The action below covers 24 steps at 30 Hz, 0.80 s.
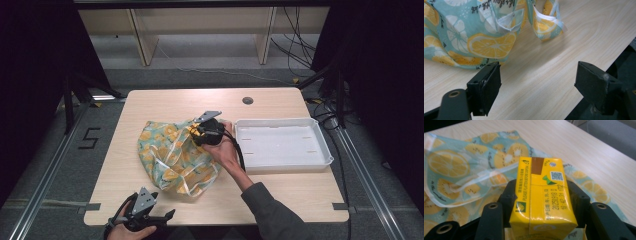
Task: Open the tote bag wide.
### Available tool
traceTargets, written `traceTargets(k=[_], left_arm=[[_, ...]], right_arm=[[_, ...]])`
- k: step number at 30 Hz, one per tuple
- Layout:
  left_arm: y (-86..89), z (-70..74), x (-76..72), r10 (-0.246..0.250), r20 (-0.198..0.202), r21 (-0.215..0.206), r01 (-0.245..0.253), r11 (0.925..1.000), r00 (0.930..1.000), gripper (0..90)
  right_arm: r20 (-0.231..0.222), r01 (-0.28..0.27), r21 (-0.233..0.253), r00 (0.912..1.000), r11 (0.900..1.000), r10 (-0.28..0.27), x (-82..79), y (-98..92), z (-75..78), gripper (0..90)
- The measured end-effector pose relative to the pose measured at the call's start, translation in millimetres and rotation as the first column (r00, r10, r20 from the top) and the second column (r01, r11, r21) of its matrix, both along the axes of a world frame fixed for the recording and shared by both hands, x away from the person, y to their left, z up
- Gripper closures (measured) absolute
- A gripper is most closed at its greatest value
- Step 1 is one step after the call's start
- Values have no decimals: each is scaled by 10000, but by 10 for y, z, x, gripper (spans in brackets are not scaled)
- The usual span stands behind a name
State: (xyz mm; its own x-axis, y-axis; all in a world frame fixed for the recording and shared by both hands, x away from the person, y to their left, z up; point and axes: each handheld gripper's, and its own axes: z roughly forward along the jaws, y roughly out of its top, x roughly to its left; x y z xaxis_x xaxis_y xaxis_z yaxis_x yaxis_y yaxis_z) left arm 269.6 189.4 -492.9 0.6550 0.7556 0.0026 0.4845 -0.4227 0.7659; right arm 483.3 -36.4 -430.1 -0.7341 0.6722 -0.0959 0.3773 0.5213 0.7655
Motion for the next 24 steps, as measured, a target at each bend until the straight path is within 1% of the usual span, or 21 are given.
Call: traceTargets(k=[1,2,3,4,5,6,8,9,10,11,12,13,14,15,16,17,20,21,22,23,24], left_arm=[[0,0,-4,-45,-46,-52,45,10000,10000,200],[7,0,-4,-92,-73,12,92,10000,9999,201],[-5,-2,-9,35,-104,-122,-37,9999,9999,200],[-7,-6,-6,39,-70,-196,-41,9998,10000,201],[9,11,0,-101,-158,73,102,9999,9998,201],[11,14,3,-123,-163,126,125,9998,9998,201],[13,12,3,-131,-140,140,133,9998,9998,201],[10,10,2,-107,-141,48,108,9999,9998,201],[10,10,7,-71,-96,43,71,10000,9999,201],[-5,1,3,26,-120,-199,-29,9998,9999,201],[-5,0,3,28,-115,-192,-31,9998,9999,201],[15,12,4,-81,-127,120,83,9999,9999,201],[16,11,4,-67,-123,124,68,9999,9999,201],[9,7,7,2,-104,-35,-3,10000,9999,201],[9,8,9,-20,-127,-81,19,10000,9999,201],[14,2,18,43,-51,47,-42,10000,10000,201],[22,13,11,-37,-186,62,38,10000,9998,201],[8,7,11,173,-54,-86,-173,9998,9998,201],[6,-3,20,150,45,-187,-149,9997,9999,201],[1,-5,19,210,53,-213,-209,9996,9998,201],[6,-4,19,170,23,-231,-170,9996,9999,201]], right_arm=[[2,50,135,10000,9999,-50,-5,-3,30,518],[173,31,249,9998,9997,-35,-6,-1,54,518],[20,-6,258,10000,9997,5,-17,-12,96,519],[82,53,371,10000,9993,-56,-40,-10,145,519],[137,-81,370,9999,9993,76,-49,-20,189,518],[451,-210,455,9988,9987,190,-59,-30,248,519],[552,-436,669,9977,9968,399,-88,-62,356,519],[484,-493,760,9978,9959,457,-108,-78,402,518],[645,-637,876,9962,9941,582,-132,-94,467,518],[631,-730,834,9957,9938,678,-156,-118,523,518],[692,-675,997,9958,9927,607,-190,-130,566,518],[852,-781,986,9939,9921,698,-205,-149,595,518],[756,-866,1074,9940,9904,787,-249,-191,660,518],[887,-1008,1054,9918,9893,916,-259,-214,687,518],[754,-971,1153,9932,9886,887,-295,-244,722,518],[848,-1008,1253,9923,9870,906,-312,-260,731,518],[881,-1081,1165,9913,9873,981,-394,-364,772,518],[884,-1097,1143,9911,9874,999,-410,-388,774,518],[818,-1008,1200,9924,9876,914,-437,-420,772,518],[1053,-1038,1163,9902,9878,917,-443,-449,764,519],[1023,-1054,1128,9903,9880,939,-461,-495,758,518]])
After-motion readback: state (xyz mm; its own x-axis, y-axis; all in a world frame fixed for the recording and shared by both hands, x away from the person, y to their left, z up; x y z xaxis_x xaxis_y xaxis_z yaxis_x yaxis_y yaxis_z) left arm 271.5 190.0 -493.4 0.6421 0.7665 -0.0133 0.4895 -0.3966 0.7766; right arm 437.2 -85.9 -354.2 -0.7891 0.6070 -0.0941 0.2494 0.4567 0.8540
